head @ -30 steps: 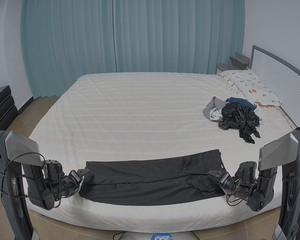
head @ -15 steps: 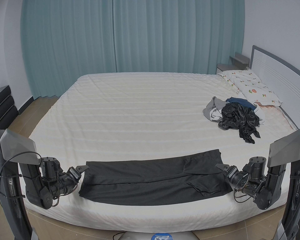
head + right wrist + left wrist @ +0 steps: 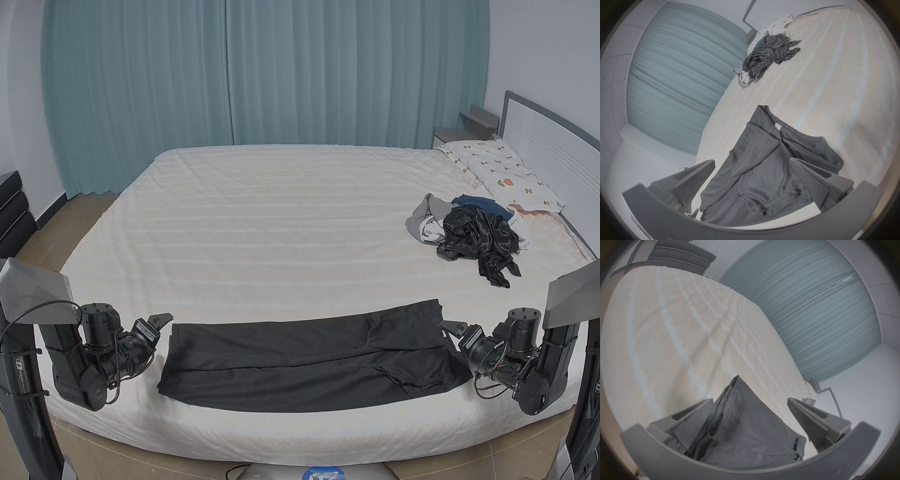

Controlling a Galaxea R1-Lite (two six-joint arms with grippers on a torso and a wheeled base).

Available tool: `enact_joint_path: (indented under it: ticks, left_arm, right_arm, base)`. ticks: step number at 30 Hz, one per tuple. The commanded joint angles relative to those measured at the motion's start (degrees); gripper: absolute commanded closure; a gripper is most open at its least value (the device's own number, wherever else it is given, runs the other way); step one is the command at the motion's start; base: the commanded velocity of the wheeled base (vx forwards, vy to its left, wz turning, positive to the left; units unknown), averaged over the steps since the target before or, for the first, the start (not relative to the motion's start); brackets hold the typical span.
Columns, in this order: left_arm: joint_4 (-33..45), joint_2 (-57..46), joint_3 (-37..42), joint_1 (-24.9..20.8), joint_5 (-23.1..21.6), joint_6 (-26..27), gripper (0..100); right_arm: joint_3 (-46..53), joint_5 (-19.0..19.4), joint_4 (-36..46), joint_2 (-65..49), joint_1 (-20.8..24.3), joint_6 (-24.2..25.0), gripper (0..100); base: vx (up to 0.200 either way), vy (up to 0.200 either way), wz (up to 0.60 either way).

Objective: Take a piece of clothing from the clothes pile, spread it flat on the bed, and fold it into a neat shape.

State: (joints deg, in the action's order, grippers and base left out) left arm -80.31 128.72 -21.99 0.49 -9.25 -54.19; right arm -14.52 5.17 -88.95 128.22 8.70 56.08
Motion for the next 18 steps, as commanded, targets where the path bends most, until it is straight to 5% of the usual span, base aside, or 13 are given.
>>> enact_joint_path:
  ticks: [1,5,11,18]
  left_arm:
    - [0.16,-0.40,0.81,-0.40,-0.50,1.72,0]
    - [1.03,-1.02,3.45,-0.14,-0.59,12.09,0]
    - [5.69,-1.81,3.10,-0.31,-1.03,18.15,0]
    - [16.59,-3.39,-1.74,0.48,-7.97,30.72,0]
  right_arm:
    - [0.19,0.02,-0.52,0.36,0.08,0.00,0]
    - [0.46,0.28,-0.52,0.89,0.17,0.00,0]
    - [0.46,0.19,-0.52,1.77,0.08,0.09,0]
    - [0.46,0.19,-0.52,2.91,0.08,0.00,0]
  base:
    - [0.000,0.000,0.00]
    - [0.000,0.000,0.00]
    - [0.000,0.000,0.00]
    - [0.000,0.000,0.00]
